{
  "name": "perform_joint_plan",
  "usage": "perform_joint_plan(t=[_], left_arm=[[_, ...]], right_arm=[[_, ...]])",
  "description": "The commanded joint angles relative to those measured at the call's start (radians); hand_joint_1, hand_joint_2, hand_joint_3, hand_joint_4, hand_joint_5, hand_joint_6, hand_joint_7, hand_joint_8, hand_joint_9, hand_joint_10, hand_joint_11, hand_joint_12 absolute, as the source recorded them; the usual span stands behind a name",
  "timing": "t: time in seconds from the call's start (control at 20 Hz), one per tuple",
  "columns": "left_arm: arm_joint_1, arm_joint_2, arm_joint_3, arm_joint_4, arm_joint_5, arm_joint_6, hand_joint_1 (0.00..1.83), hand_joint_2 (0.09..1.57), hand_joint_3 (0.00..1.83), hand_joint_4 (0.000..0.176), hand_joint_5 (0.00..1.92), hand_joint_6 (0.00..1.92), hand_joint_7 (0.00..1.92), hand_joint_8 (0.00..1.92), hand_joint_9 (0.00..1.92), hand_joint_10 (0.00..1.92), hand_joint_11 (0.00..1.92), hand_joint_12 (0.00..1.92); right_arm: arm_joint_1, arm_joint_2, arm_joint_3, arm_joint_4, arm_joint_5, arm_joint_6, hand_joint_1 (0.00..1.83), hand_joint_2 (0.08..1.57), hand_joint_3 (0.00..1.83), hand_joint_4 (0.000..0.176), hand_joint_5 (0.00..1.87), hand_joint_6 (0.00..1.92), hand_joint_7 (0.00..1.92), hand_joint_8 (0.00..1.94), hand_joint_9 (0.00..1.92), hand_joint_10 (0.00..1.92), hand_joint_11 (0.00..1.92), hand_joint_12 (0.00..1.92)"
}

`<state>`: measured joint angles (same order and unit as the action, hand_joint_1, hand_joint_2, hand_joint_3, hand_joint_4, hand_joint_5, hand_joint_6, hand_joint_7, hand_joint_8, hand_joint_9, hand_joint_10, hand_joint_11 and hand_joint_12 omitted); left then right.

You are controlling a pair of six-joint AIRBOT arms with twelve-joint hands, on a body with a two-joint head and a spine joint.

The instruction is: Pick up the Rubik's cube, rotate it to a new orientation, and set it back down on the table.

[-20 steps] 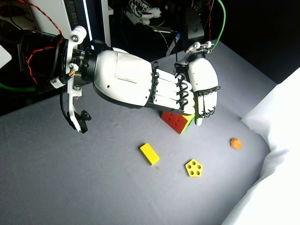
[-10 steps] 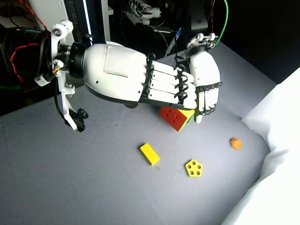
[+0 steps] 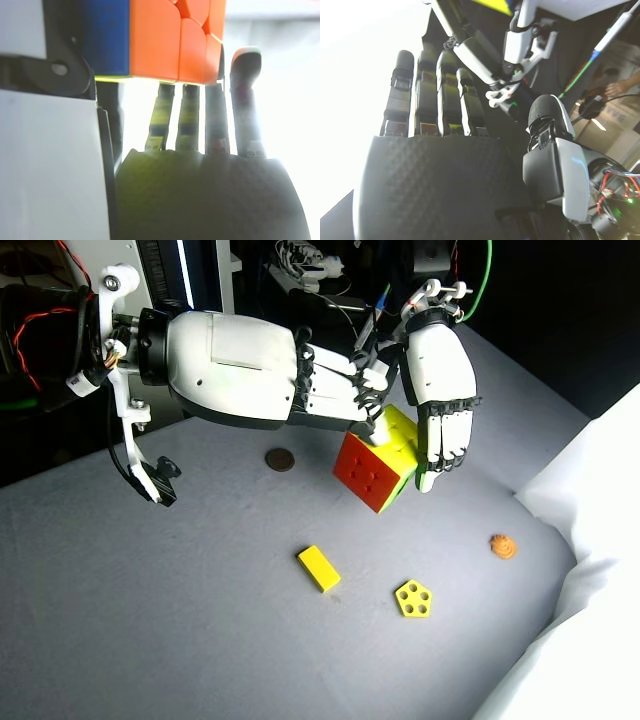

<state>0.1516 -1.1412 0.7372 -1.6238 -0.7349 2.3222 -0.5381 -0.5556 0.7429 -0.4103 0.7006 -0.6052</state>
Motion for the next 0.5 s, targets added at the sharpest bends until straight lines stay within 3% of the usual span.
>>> perform_joint_plan(t=[0.0, 0.05, 0.1, 0.15, 0.2, 0.25, 0.3, 0.35, 0.45], left_arm=[[-0.017, 0.011, -0.006, 0.065, 0.003, -0.005, 1.02, 1.4, 0.01, 0.02, 0.47, 1.73, 0.52, 1.79, 0.4, 1.92, 0.43, 1.92], [-0.02, 0.012, -0.008, 0.065, 0.003, -0.005, 1.02, 1.4, 0.01, 0.016, 0.47, 1.73, 0.51, 1.82, 0.39, 1.92, 0.41, 1.92], [-0.022, 0.013, -0.011, 0.065, 0.003, -0.005, 1.19, 1.23, 0.0, 0.0, 0.29, 1.8, 0.33, 1.9, 0.39, 1.92, 0.41, 1.92], [-0.023, 0.014, -0.014, 0.065, 0.003, -0.005, 1.07, 1.29, 0.02, 0.0, 0.53, 1.64, 0.3, 1.92, 0.4, 1.92, 0.43, 1.92], [-0.023, 0.015, -0.016, 0.065, 0.003, -0.005, 1.05, 1.29, 0.02, 0.0, 0.6, 1.57, 0.3, 1.92, 0.41, 1.92, 0.42, 1.92], [-0.023, 0.016, -0.017, 0.064, 0.003, -0.005, 1.04, 1.36, 0.03, 0.0, 0.53, 1.66, 0.46, 1.84, 0.42, 1.92, 0.43, 1.92], [-0.023, 0.017, -0.018, 0.064, 0.003, -0.005, 1.04, 1.37, 0.02, 0.001, 0.53, 1.64, 0.5, 1.83, 0.42, 1.92, 0.44, 1.92], [-0.024, 0.017, -0.018, 0.064, 0.003, -0.005, 1.05, 1.32, 0.0, 0.0, 0.6, 1.58, 0.35, 1.9, 0.42, 1.92, 0.44, 1.92], [-0.026, 0.017, -0.018, 0.064, 0.003, -0.005, 1.05, 1.31, 0.0, 0.0, 0.62, 1.56, 0.29, 1.92, 0.41, 1.92, 0.44, 1.92]], right_arm=[[0.015, 0.005, -0.011, 0.02, 0.082, 0.006, 0.01, 1.23, 0.0, 0.0, 0.14, 0.0, 0.56, 0.59, 0.33, 1.54, 0.0, 1.89], [0.017, 0.005, -0.017, 0.012, 0.059, 0.006, 0.01, 1.23, 0.0, 0.0, 0.15, 0.01, 0.49, 0.95, 0.35, 1.68, 0.14, 1.91], [0.017, 0.005, -0.022, 0.003, 0.045, 0.006, 0.05, 1.23, 0.0, 0.0, 0.16, 0.01, 0.47, 1.15, 0.38, 1.76, 0.22, 1.92], [0.018, 0.004, -0.025, 0.0, 0.04, 0.005, 0.04, 1.24, 0.0, 0.0, 0.13, 0.01, 0.43, 1.27, 0.39, 1.81, 0.27, 1.92], [0.018, 0.003, -0.028, -0.001, 0.035, 0.005, 0.05, 1.24, 0.0, 0.0, 0.14, 0.01, 0.42, 1.32, 0.4, 1.84, 0.31, 1.92], [0.022, 0.002, -0.031, -0.001, 0.027, 0.005, 0.06, 1.24, 0.0, 0.0, 0.13, 0.0, 0.43, 1.32, 0.4, 1.83, 0.31, 1.92], [0.032, 0.0, -0.035, -0.002, 0.001, 0.005, 0.07, 1.24, 0.0, 0.0, 0.14, 0.0, 0.44, 1.33, 0.41, 1.84, 0.3, 1.92], [0.036, -0.002, -0.038, -0.003, -0.012, 0.004, 0.08, 1.24, 0.0, 0.0, 0.13, 0.0, 0.44, 1.33, 0.4, 1.84, 0.29, 1.92], [0.039, -0.007, -0.044, -0.01, -0.029, 0.004, 0.05, 1.25, 0.0, 0.0, 0.1, 0.0, 0.4, 1.36, 0.39, 1.84, 0.29, 1.92]])
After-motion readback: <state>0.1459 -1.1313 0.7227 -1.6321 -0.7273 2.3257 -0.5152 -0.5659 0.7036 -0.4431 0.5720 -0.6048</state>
